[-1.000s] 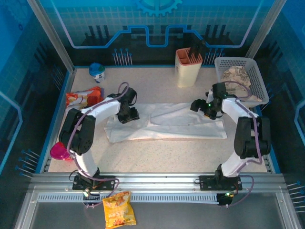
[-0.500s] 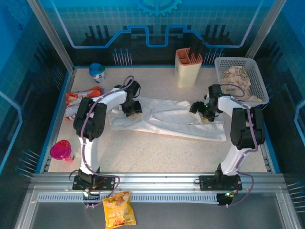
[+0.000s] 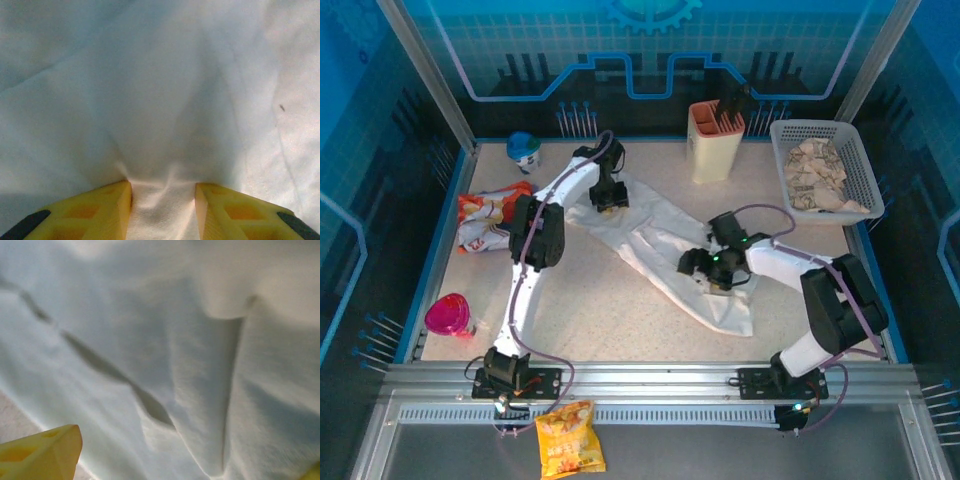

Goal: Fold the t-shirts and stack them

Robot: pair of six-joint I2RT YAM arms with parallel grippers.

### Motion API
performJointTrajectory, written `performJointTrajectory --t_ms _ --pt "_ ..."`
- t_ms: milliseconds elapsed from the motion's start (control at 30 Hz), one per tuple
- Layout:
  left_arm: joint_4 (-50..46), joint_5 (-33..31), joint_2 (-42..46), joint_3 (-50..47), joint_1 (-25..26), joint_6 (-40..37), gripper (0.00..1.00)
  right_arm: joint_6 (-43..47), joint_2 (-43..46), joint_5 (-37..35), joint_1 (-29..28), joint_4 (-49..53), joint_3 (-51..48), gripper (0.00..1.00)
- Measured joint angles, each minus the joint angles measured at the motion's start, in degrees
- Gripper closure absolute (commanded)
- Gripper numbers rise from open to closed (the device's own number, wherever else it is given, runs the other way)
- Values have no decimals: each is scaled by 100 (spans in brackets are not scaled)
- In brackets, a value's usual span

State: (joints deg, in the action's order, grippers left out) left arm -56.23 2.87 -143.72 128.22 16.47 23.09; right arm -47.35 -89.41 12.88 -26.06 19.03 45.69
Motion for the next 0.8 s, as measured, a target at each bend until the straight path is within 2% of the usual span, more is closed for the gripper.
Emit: performJointTrajectory --t_ms 100,167,333,467,600,800 --pt "-256 101 -605 1121 -59 -98 61 -686 -149 -144 -793 -621 -11 14" --pt "-315 177 -811 1495 -87 -125 61 -1113 -275 -293 -1213 -1067 11 14" --pt "-345 420 -855 1593 -181 -212 60 -2070 -758 -785 -2221 -1840 361 13" --pt "-214 595 -763 1377 -282 -238 57 -2575 -855 -1150 -2903 -2059 466 10" --pt "-164 658 -372 914 -409 -254 56 -2570 -693 -1427 -3086 -1641 651 6" --pt "221 715 1014 -595 -581 -251 55 -1729 610 -1843 -2651 -476 822 2"
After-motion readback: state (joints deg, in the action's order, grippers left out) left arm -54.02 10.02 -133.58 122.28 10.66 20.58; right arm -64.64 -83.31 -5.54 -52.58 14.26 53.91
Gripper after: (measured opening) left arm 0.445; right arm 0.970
